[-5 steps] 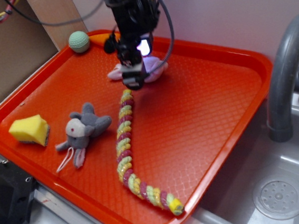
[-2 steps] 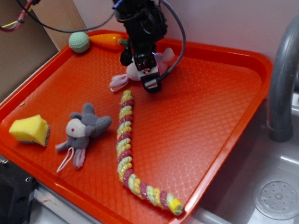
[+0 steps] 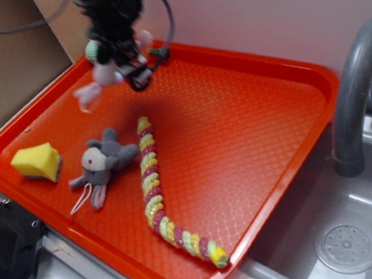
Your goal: Grab the pink bunny.
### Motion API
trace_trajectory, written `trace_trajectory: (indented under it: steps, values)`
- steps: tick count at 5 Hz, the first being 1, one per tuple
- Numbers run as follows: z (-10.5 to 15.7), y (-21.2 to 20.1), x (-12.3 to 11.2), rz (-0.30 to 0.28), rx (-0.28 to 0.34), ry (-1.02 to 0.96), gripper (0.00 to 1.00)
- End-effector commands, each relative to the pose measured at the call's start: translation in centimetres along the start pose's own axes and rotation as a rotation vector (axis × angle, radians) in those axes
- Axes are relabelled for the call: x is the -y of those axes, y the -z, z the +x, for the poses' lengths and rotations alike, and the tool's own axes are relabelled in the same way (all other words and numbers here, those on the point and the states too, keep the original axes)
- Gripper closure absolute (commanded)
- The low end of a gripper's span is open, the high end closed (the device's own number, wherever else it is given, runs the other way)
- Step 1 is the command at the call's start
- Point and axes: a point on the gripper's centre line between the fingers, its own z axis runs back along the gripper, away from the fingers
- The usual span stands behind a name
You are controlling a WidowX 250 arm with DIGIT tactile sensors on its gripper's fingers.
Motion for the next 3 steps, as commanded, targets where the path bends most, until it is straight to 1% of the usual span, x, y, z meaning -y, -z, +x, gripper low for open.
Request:
trace_trajectory:
  steps: [1,2,3]
  values:
    - [-1.6,-8.9,1.4,0.011,-0.057,-0.388,1.0]
    - [-1.6,-10.8,2.6,-0.03,-0.06,-0.341,1.0]
    - [-2.0,-11.5,3.3,-0.08,0.03,-0.18,1.0]
